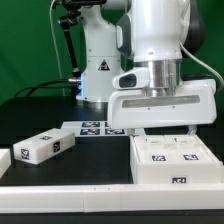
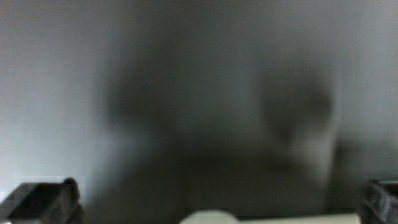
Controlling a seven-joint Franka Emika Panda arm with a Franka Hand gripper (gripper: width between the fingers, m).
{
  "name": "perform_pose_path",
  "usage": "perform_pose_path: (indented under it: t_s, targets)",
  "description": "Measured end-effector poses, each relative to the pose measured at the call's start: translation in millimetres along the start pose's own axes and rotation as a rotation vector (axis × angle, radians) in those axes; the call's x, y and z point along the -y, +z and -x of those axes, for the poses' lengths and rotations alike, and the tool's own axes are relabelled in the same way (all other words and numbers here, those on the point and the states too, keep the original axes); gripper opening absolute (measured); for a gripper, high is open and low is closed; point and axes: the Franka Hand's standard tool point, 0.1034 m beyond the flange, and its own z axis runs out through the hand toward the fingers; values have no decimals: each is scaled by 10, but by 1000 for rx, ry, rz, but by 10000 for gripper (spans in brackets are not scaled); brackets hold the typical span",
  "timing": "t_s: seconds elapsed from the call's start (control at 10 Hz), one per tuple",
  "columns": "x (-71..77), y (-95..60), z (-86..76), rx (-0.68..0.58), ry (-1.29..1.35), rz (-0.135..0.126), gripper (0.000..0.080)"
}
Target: Assemble cabinet
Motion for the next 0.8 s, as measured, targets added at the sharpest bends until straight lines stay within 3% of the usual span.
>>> perform_pose_path:
  t_s: [0.8]
  targets:
    - [-93, 71, -55, -6, -30, 4, 787]
